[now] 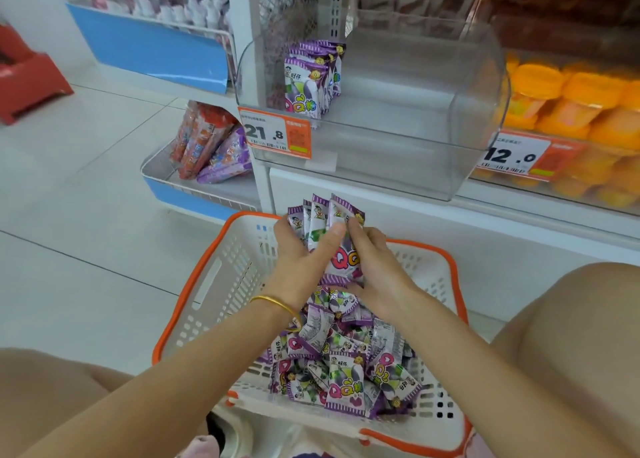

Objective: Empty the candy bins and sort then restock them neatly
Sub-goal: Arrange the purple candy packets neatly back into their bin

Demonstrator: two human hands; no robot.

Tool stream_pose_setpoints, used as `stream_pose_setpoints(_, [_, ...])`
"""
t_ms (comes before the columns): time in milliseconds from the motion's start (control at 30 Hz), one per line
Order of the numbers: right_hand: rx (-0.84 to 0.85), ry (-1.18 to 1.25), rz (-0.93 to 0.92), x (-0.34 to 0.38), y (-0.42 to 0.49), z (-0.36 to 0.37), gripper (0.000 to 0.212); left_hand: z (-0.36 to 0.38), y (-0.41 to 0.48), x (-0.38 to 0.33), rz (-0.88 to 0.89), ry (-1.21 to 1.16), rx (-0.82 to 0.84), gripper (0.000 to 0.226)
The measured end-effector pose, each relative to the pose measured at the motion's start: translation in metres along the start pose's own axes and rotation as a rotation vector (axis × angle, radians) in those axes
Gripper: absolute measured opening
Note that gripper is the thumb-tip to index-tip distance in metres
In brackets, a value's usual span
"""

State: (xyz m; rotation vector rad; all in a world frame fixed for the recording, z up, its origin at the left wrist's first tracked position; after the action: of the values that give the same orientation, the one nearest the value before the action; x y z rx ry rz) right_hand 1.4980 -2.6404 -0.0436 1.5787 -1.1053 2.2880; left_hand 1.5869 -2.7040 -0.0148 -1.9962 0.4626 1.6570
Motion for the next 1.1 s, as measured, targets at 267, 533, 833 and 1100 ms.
stream_pose_setpoints(267, [0.314, -0.031, -0.042, 0.053, -0.002, 0.017, 0.057, -0.011, 0.022, -0.053, 0.181, 0.093, 0.109, 0.048])
stream_pose_setpoints(533, [0.337, -0.161, -0.278, 0.151, 0.016, 0.049, 0.016, -0.037, 0.083, -0.139, 0.331, 0.097, 0.039, 0.027])
stream_pose_setpoints(833, [0.033, -0.251, -0.283, 0.218, 0.107, 0.043, 0.036, -0.081, 0.124, -0.116, 0.498, 0.505, -0.083, 0.070])
stream_pose_setpoints(1100, [-0.082, -0.754, -0.237, 0.187, 0.175, 0.074, 0.082, -0.079, 0.132, -0.112, 0.521, 0.429, -0.114, 0.072])
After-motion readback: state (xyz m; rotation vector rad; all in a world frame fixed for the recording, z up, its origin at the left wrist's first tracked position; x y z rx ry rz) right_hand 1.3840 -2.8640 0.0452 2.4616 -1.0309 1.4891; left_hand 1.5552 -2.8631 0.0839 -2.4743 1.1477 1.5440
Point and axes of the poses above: each hand's wrist, its own y-axis towards the middle knuckle, its own z-axis out of the palm, x = y × z, the point moved 7 cm from there along y, towards the middle knuckle
